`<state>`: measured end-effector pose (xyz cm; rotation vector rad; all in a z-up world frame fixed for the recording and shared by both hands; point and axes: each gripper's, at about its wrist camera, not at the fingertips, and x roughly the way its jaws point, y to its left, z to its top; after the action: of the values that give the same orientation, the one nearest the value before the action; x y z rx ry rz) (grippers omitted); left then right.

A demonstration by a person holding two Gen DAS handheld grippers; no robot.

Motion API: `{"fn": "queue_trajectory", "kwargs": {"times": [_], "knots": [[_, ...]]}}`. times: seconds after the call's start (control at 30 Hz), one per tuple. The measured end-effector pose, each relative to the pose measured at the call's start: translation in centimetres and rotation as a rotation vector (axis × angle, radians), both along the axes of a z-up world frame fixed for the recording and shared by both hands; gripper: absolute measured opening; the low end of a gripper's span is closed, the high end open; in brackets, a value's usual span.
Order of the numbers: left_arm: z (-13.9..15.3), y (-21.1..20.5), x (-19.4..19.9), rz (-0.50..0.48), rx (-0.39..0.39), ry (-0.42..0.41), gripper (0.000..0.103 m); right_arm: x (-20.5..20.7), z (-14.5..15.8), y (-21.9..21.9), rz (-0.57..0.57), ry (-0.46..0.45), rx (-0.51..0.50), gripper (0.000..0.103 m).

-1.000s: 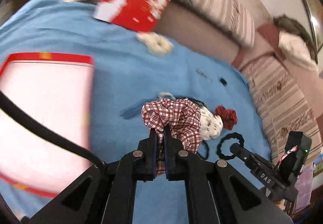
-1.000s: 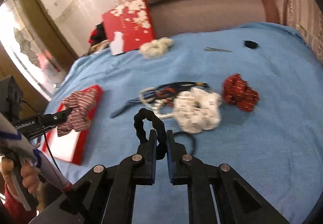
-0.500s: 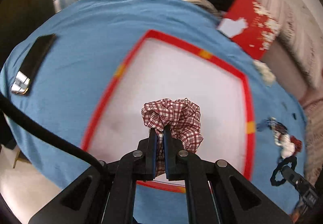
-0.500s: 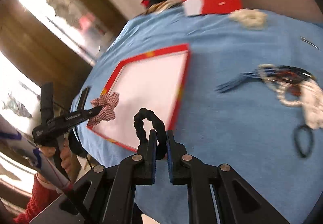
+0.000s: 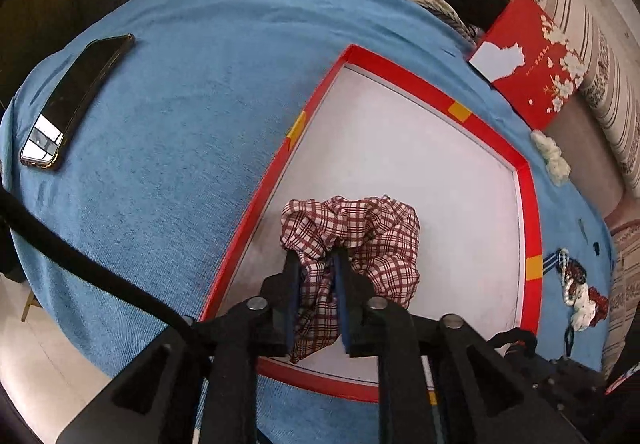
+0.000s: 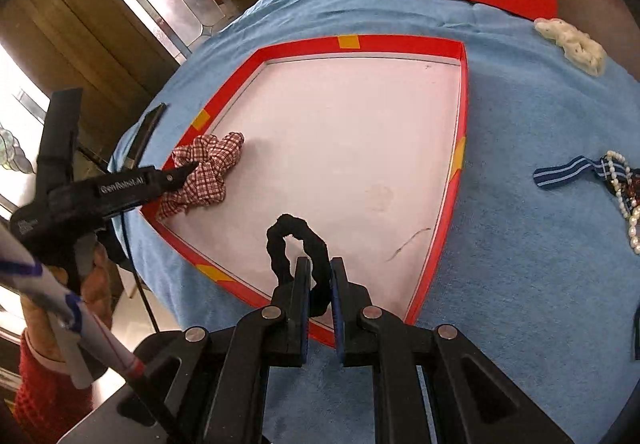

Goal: Organize jewelry
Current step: 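Drop the plaid scrunchie in the tray with the left tool while the right tool carries a hair tie, then grasp the white cherry scrunchie with the left tool while the right tool grasps the polka-dot scrunchie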

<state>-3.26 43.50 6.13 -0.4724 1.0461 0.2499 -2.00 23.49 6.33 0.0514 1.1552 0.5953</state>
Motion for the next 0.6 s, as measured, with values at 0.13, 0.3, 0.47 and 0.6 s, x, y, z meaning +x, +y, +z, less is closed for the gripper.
{"fn": "queue_trajectory", "kwargs": {"times": [0.13, 0.3, 0.47, 0.6], "knots": [[0.8, 0.0, -0.7, 0.016, -0.007, -0.022, 0.028, -0.4, 0.4, -0.2, -0.012, -0.026, -0.032, 0.044], [3.2, -0.8, -2.2, 0.027, 0.025, -0.071, 0.034, -1.0, 1.5, -0.9, -0.027, -0.063, -0.033, 0.053], [6.2, -3.0, -3.5, 0.014, 0.097, -0.131, 0.045, -2.6, 3.0, -3.4, -0.054, -0.100, -0.019, 0.053], [7.8, -6.1, -3.8, -0.043, 0.134, -0.153, 0.048, -3.7, 3.4, -7.0, -0.119, -0.100, 0.010, 0.054]]}}
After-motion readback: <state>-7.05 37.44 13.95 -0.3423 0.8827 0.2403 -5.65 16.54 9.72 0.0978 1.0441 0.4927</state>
